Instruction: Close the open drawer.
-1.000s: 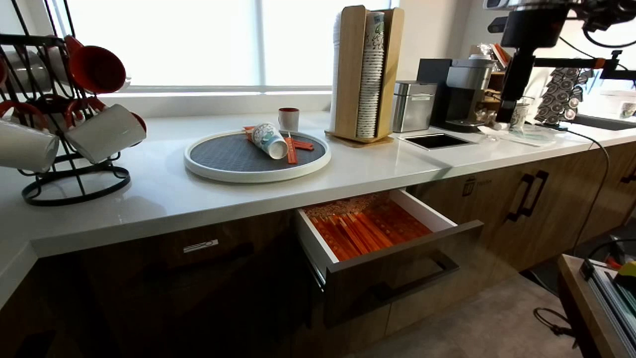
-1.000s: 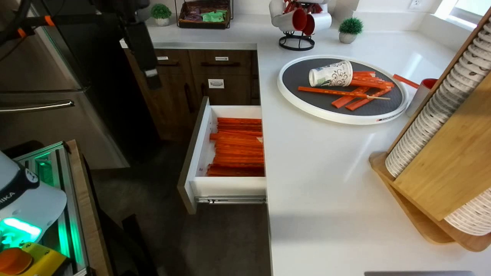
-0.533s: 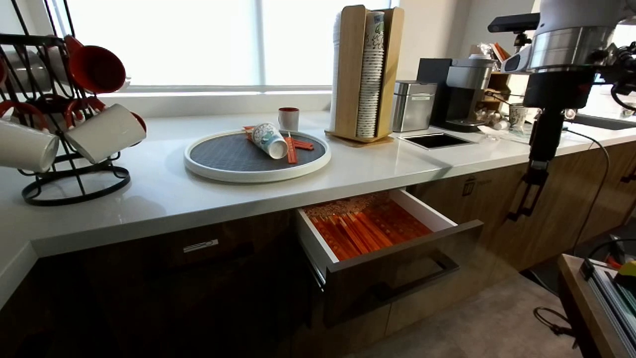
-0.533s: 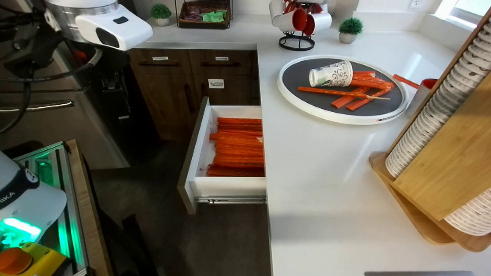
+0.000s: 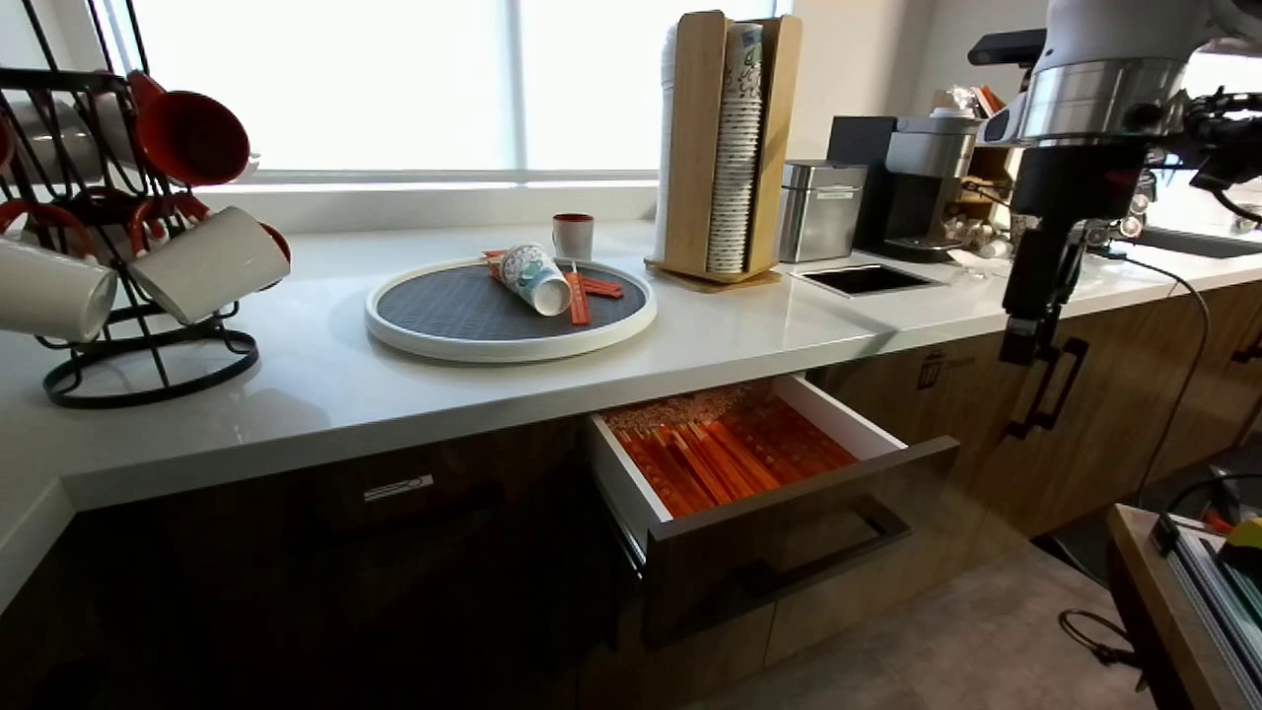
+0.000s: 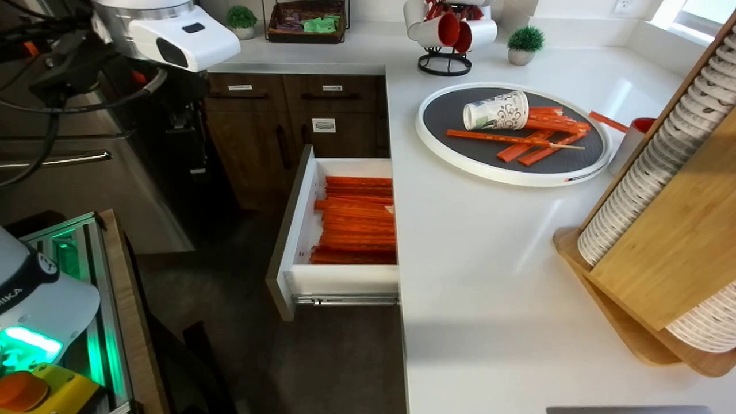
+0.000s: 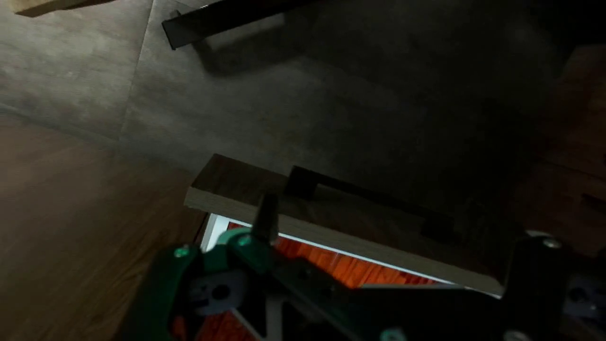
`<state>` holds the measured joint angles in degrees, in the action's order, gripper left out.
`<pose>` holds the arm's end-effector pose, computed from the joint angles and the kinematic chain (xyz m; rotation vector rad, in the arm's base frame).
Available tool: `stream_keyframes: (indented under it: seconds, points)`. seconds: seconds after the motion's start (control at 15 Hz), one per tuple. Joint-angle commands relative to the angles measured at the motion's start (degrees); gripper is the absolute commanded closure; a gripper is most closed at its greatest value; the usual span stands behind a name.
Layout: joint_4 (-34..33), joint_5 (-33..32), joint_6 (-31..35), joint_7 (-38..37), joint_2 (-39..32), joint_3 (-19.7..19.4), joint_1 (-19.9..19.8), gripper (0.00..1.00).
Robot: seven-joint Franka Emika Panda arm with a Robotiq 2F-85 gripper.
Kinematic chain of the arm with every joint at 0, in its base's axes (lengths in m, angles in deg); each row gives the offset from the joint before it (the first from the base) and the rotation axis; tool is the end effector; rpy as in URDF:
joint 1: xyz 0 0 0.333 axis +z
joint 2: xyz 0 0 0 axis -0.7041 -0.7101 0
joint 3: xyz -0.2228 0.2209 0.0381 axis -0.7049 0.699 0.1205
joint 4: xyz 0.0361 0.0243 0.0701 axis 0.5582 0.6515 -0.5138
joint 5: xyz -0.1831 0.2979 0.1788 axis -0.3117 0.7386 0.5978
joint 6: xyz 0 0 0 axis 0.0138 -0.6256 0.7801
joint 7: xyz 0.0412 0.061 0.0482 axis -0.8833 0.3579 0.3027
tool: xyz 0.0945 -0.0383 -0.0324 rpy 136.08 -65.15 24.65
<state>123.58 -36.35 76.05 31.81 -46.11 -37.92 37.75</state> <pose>0.3181 -0.0734 0.3848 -3.0229 0.4748 0.0716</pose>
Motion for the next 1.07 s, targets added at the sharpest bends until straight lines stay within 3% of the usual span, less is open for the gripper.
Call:
stream_keyframes:
  seconds: [0.0,0.13,0.33,0.73,1.0]
  points:
    - [-0.19,2.55,7.96,-11.34,-7.04,4.51,-1.32,0.19]
    - [-0.37,3.60,11.58,-16.79,-10.23,6.13,-1.30,0.29]
    - [-0.58,4.09,17.02,-22.06,-15.23,7.71,-0.99,0.54]
    - [-0.73,13.49,24.52,-20.98,-25.41,6.34,2.22,0.98]
    - [-0.74,18.62,32.89,-17.24,-32.96,5.74,3.70,1.00]
